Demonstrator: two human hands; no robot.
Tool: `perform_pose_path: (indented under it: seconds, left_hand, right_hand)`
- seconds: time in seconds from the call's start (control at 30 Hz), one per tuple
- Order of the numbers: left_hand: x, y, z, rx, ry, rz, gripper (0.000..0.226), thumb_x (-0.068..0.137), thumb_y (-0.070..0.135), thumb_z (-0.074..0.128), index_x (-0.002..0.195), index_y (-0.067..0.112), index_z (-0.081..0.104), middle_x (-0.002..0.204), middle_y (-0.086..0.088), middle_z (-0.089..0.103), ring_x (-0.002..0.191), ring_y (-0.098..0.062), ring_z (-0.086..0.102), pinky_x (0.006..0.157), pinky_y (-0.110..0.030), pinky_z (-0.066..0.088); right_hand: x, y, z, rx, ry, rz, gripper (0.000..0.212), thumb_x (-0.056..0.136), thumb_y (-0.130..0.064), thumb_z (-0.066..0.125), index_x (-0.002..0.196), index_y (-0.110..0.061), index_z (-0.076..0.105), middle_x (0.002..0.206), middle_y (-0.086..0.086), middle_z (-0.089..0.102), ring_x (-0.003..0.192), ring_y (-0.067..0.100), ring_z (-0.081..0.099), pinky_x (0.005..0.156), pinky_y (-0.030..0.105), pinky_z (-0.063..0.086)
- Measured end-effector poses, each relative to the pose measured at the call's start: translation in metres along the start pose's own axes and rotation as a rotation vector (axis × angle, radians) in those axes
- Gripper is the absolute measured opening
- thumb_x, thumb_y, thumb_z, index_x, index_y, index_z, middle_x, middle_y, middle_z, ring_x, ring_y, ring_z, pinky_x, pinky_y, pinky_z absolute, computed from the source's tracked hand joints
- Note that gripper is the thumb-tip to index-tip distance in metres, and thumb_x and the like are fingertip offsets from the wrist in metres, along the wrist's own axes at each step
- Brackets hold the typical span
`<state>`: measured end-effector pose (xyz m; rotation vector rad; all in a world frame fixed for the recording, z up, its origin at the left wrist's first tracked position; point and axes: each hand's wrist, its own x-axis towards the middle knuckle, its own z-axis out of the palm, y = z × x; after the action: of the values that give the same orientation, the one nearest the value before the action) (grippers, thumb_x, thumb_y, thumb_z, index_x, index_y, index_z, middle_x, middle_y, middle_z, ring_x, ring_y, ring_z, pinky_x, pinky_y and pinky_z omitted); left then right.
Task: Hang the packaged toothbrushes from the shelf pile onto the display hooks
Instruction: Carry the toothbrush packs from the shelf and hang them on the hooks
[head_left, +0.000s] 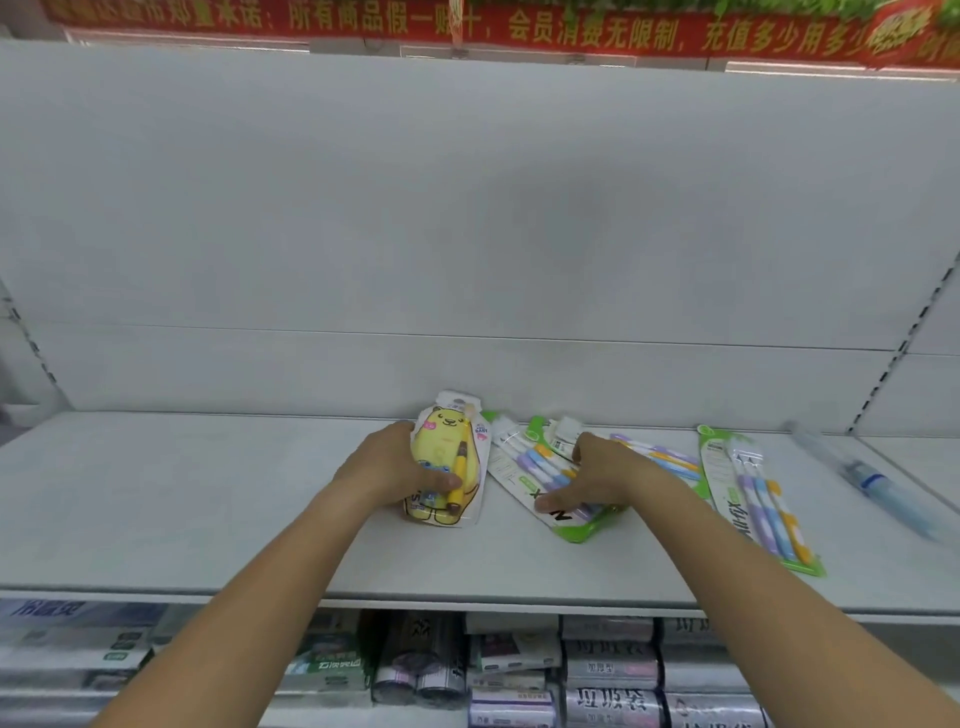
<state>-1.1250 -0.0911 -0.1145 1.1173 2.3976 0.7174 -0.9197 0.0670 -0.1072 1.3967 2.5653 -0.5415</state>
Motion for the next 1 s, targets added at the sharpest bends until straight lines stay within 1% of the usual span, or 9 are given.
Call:
perform_pose_path:
  seconds: [0.1,0.2,0.3,0.37,0.5,0.57,0.73,0.9,1.0]
  left_hand:
    - [0.004,-0.009,-0.003,-0.322,-0.027,0.018,0.044,0.071,0.032,0.093,0.102,0.028,0.063,0.099,0.007,0.072,0.092,-0.016,0.071,0.078,-0.029,0.058]
    - [0.0,-0.018,-0.007,-0.458,-0.027,0.001,0.038,0.083,0.034,0.083,0.112,0.023,0.06,0.101,0.001,0.071,0.084,-0.013,0.069,0.058,-0.023,0.05]
    - [-0.003,-0.032,-0.008,-0.569,-0.033,-0.031,0.038,0.088,0.035,0.079,0.117,0.023,0.059,0.109,-0.004,0.073,0.093,-0.022,0.073,0.071,-0.033,0.058]
    - [-0.008,-0.041,-0.011,-0.673,-0.033,-0.047,0.034,0.091,0.029,0.077,0.119,0.021,0.06,0.109,-0.006,0.075,0.091,-0.025,0.075,0.07,-0.034,0.058]
    - [-0.022,-0.062,-0.024,-0.844,0.006,-0.051,0.028,0.095,0.023,0.071,0.12,0.021,0.059,0.105,-0.006,0.077,0.085,-0.027,0.076,0.059,-0.03,0.056]
    - [-0.029,-0.075,-0.032,-0.907,0.05,-0.046,0.027,0.096,0.024,0.07,0.121,0.021,0.059,0.106,-0.006,0.078,0.084,-0.026,0.076,0.056,-0.029,0.055]
    - [-0.046,-0.108,-0.046,-1.006,0.128,-0.052,0.028,0.096,0.021,0.069,0.122,0.018,0.059,0.105,-0.008,0.078,0.088,-0.027,0.076,0.067,-0.035,0.057]
    - [-0.07,-0.143,-0.06,-1.008,0.249,-0.008,0.042,0.087,0.022,0.078,0.124,0.024,0.058,0.102,-0.008,0.079,0.092,-0.029,0.077,0.084,-0.047,0.06]
    - [-0.095,-0.161,-0.066,-1.038,0.327,0.008,0.083,0.049,0.054,0.097,0.12,0.029,0.06,0.103,-0.009,0.079,0.093,-0.031,0.076,0.083,-0.047,0.059]
  right_hand:
    - [0.0,0.009,-0.002,0.231,0.051,-0.01,0.09,0.065,-0.067,0.082,0.132,-0.019,0.045,0.112,-0.005,0.056,0.096,0.016,0.056,0.071,0.028,0.044]
    - [0.003,0.013,0.006,0.496,0.074,-0.023,0.069,0.071,-0.061,0.082,0.12,-0.02,0.056,0.104,-0.001,0.06,0.077,0.013,0.055,0.058,0.025,0.041]
    - [0.004,0.016,0.016,0.633,0.044,0.014,0.059,0.081,-0.052,0.078,0.125,-0.021,0.056,0.118,0.0,0.061,0.093,0.018,0.063,0.069,0.029,0.052]
    - [0.002,0.016,0.018,0.806,-0.013,0.043,0.054,0.085,-0.042,0.078,0.129,-0.018,0.056,0.12,0.003,0.066,0.1,0.021,0.068,0.077,0.033,0.059]
    - [-0.009,0.004,0.019,1.126,-0.073,0.02,0.04,0.094,-0.022,0.071,0.129,-0.006,0.058,0.105,0.01,0.074,0.078,0.019,0.071,0.059,0.029,0.057]
    - [-0.014,-0.005,0.022,1.27,-0.111,0.004,0.029,0.097,-0.016,0.065,0.123,-0.002,0.064,0.098,0.012,0.077,0.072,0.02,0.072,0.058,0.029,0.058]
    - [-0.022,-0.04,0.031,1.555,-0.174,-0.018,0.02,0.094,-0.015,0.066,0.111,-0.005,0.071,0.097,0.013,0.078,0.07,0.021,0.075,0.059,0.031,0.061]
    - [-0.032,-0.078,0.048,1.463,-0.108,-0.229,0.04,0.083,-0.011,0.075,0.122,-0.01,0.065,0.11,0.013,0.076,0.089,0.028,0.075,0.07,0.036,0.063]
    - [-0.041,-0.1,0.059,1.426,-0.067,-0.347,0.062,0.063,-0.019,0.083,0.122,-0.014,0.064,0.109,0.014,0.076,0.091,0.026,0.075,0.073,0.035,0.062]
